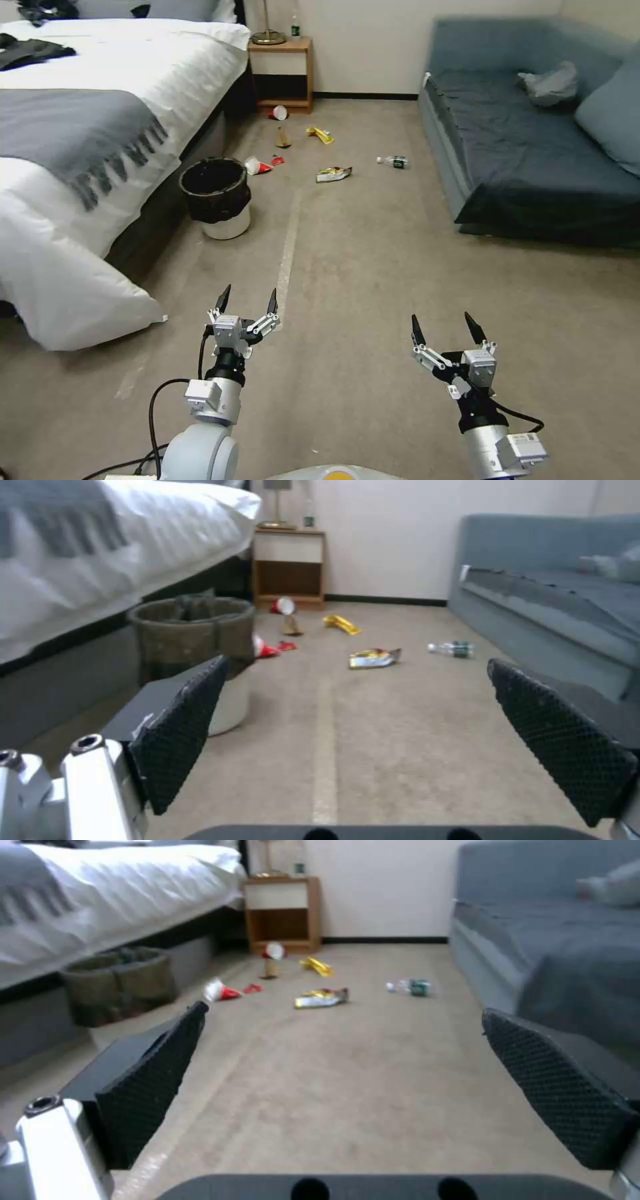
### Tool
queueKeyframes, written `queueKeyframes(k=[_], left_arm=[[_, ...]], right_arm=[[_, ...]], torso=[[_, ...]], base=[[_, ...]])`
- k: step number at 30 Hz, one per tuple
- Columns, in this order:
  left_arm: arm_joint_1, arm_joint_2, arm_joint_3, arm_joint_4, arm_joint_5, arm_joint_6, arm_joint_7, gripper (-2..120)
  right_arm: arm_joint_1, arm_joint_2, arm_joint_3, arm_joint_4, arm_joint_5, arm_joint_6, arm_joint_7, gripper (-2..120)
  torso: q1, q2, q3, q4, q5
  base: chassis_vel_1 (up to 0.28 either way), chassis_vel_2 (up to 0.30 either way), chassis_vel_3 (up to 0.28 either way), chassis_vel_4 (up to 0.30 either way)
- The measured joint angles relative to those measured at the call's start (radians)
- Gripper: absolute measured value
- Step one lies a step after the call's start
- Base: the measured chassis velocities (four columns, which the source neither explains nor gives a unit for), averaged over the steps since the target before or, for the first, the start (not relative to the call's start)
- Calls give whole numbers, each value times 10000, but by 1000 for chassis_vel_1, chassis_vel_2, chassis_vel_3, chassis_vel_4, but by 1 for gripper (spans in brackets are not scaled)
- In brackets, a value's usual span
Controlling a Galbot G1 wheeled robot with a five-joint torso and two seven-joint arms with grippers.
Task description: Pick up the trash can from the floor.
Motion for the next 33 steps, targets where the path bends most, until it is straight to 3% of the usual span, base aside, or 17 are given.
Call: queueKeyframes(k=[7, 16, 33], left_arm=[[-32, -19, 5, 35, 9, 4, 0, 97], [-146, -17, 0, 217, -131, -599, 13, 98], [-131, -19, 60, 227, -86, -671, -22, 99]], right_arm=[[58, 0, 0, -154, 77, 209, -49, 100], [127, -1, 18, -204, 28, 278, -77, 100], [218, -2, 137, -416, -128, 656, -257, 100]], torso=[[0, 0, 0, 0, 0], [1, 0, 0, 2, 0], [1, 0, 0, -1, 0]], base=[[74, 82, 101, 91], [87, 93, 85, 84], [0, 0, 0, 0]])
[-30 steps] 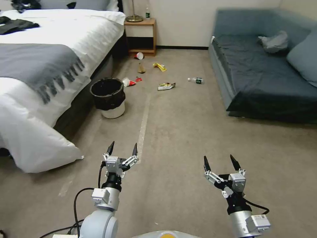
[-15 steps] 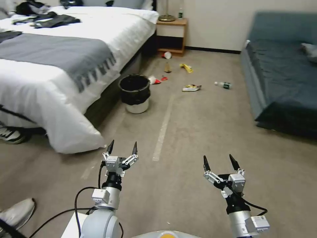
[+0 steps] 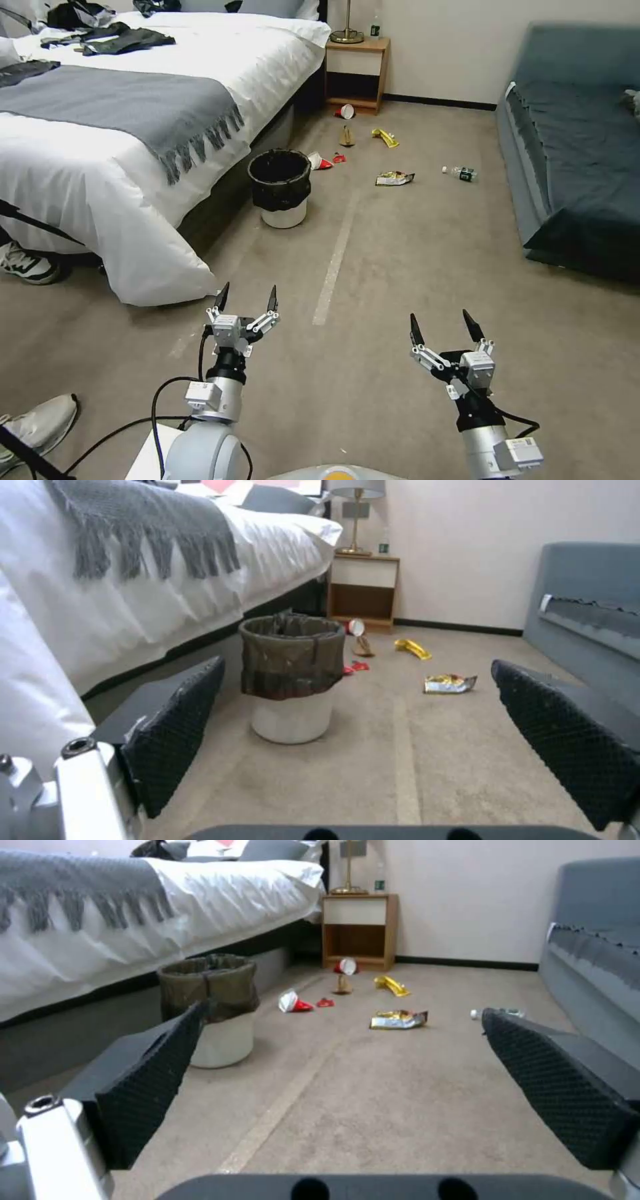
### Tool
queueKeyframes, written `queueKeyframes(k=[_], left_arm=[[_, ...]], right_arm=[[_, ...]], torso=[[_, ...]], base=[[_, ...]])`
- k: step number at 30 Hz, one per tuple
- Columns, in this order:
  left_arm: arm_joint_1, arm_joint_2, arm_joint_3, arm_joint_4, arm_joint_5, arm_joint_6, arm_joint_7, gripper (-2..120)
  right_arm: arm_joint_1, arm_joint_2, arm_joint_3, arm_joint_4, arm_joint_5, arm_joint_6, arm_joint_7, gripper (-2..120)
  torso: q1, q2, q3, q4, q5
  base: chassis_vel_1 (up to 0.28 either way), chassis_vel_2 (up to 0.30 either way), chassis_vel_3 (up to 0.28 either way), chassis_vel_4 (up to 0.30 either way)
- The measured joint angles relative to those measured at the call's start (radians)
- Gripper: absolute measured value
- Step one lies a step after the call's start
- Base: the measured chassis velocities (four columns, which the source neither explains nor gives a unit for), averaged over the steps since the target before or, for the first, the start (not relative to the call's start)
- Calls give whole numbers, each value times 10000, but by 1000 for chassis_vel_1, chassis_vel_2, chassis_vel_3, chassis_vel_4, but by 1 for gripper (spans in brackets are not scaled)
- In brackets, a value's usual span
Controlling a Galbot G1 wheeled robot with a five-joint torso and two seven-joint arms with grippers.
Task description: Pick up the trash can from the floor.
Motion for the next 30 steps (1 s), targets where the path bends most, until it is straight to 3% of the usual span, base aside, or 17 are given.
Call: queueKeyframes(k=[10, 30], left_arm=[[-25, -23, 10, 7, 108, -6, -93, 99], [-107, -50, 35, 127, 163, 10, -176, 98]], right_arm=[[105, 0, 21, -206, -33, 94, -134, 100], [241, -1, 11, -273, -62, -56, -238, 100]], torso=[[0, 0, 0, 1, 0], [1, 0, 1, 0, 0]], base=[[-17, 24, 17, -15], [-164, 167, 159, -165]])
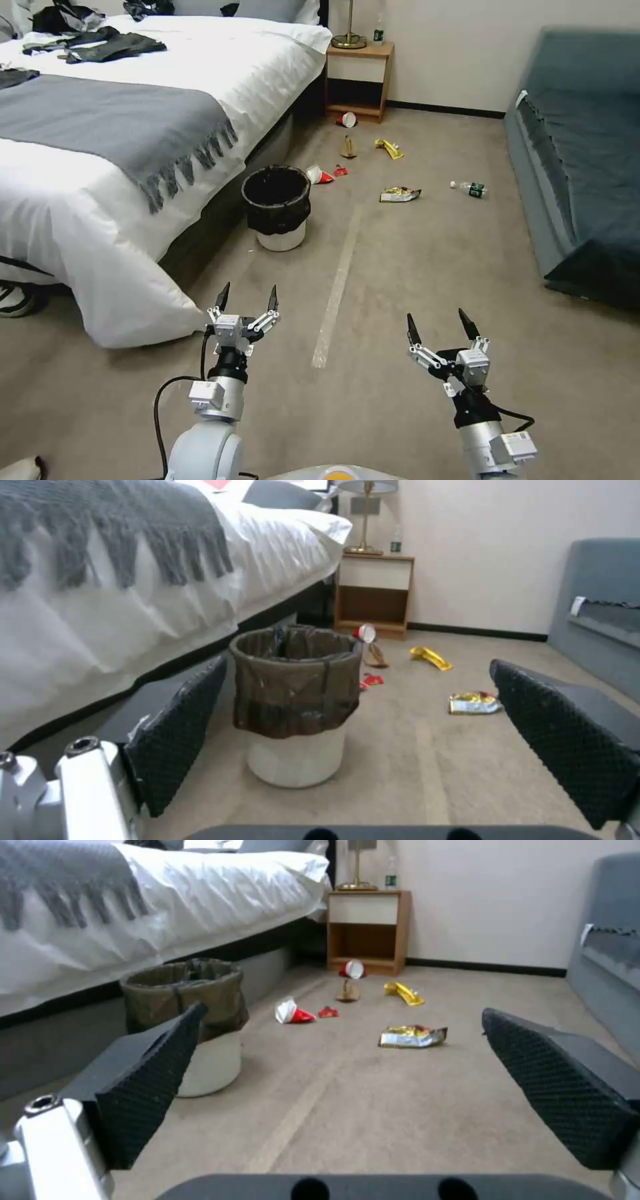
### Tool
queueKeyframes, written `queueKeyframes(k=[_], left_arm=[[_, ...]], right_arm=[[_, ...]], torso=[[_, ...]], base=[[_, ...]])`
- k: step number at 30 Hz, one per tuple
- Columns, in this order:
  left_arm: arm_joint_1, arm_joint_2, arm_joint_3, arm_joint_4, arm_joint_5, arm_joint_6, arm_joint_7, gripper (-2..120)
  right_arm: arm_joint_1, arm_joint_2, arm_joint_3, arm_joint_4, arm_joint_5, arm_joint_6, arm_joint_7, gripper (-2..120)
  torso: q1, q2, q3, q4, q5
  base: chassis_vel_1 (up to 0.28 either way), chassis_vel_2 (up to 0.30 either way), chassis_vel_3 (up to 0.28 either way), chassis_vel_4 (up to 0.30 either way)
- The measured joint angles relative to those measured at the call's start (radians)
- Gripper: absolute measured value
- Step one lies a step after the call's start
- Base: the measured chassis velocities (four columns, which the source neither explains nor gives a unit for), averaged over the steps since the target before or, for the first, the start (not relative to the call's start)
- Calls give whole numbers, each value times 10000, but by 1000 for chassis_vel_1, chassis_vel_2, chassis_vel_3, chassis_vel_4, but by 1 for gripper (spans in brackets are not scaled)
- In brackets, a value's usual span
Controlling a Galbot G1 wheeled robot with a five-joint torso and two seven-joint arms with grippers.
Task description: Pick up the trash can from the floor.
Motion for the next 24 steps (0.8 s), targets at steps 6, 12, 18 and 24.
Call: queueKeyframes(k=[6, 12, 18, 24], left_arm=[[-2, -2, 3, -1, 0, 0, 0, 98], [6, -4, 13, -21, 0, -9, -3, 98], [30, -3, 8, -79, 0, 25, -41, 98], [67, -9, -7, -100, 3, 36, -106, 98]], right_arm=[[-17, 0, -14, 15, -39, -17, -20, 100], [-59, 0, -47, 30, -42, -27, -30, 100], [-59, 0, -71, 54, -37, -45, -30, 100], [-56, 0, -90, 58, -31, -51, -39, 100]], torso=[[0, 0, -1, 0, 1], [0, 0, 0, 0, 0], [-1, 0, -1, 1, 0], [0, 0, -1, 0, 2]], base=[[-156, 169, 164, -160], [-191, 184, 179, -179], [-174, 170, 179, -163], [-177, 185, 170, -170]])
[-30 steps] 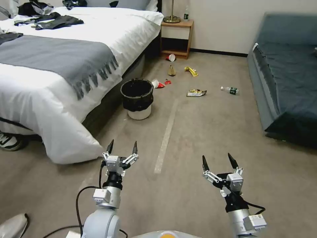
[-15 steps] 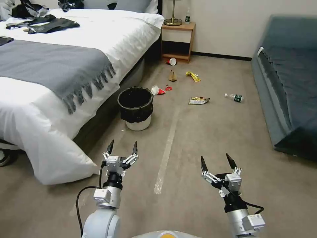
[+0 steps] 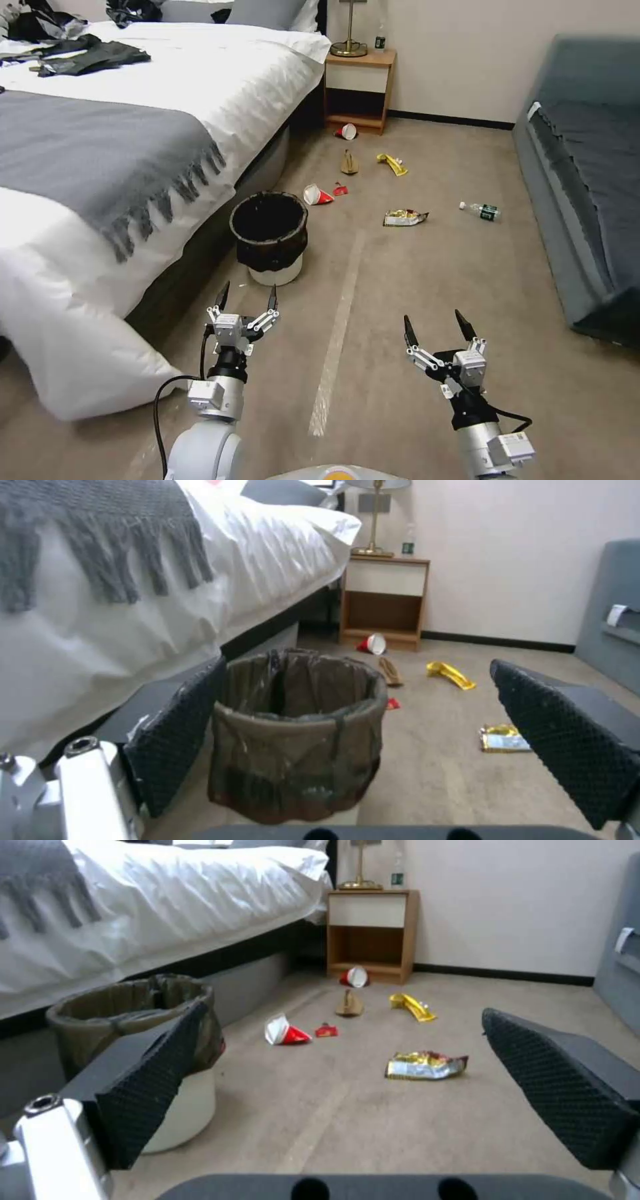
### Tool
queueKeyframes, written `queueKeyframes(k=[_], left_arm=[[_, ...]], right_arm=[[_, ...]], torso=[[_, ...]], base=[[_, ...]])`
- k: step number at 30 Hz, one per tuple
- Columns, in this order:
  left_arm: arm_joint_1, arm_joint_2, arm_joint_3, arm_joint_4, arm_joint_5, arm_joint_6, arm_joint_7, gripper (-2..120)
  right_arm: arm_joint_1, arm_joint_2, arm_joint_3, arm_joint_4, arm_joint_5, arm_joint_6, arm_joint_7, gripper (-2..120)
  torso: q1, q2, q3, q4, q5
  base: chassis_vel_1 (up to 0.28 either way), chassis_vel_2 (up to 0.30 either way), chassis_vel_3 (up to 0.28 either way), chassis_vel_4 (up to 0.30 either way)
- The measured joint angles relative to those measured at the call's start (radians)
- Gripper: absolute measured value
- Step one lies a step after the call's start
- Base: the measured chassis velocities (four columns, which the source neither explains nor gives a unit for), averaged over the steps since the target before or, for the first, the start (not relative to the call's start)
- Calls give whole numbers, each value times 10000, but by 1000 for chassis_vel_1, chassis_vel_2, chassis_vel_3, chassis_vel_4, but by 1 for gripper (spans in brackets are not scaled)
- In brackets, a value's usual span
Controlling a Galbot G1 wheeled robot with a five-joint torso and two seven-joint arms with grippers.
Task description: Pick up the trash can from the floor.
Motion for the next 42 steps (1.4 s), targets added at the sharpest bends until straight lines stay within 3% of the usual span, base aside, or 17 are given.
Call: queueKeyframes(k=[32, 38, 41, 42], left_arm=[[30, -23, -2, -88, -119, 28, -179, 100], [62, -16, 142, -209, 104, 413, -808, 100], [94, -13, 323, -390, 47, 815, -1586, 100], [94, -13, 323, -390, 47, 815, -1586, 100]], right_arm=[[-65, 0, -14, -21, 68, 276, -289, 100], [61, -1, -12, -139, 39, 645, -412, 100], [68, 0, -26, -154, 7, 642, -413, 100], [68, 0, -26, -154, 7, 642, -413, 100]], torso=[[0, 0, 0, 0, -1], [1, 0, 1, 2, -1], [1, 0, 0, 0, -2], [1, 0, 0, 0, -2]], base=[[-175, 174, 169, -173], [-136, 118, 128, -124], [-39, 31, 27, -44], [0, 0, 0, 0]])
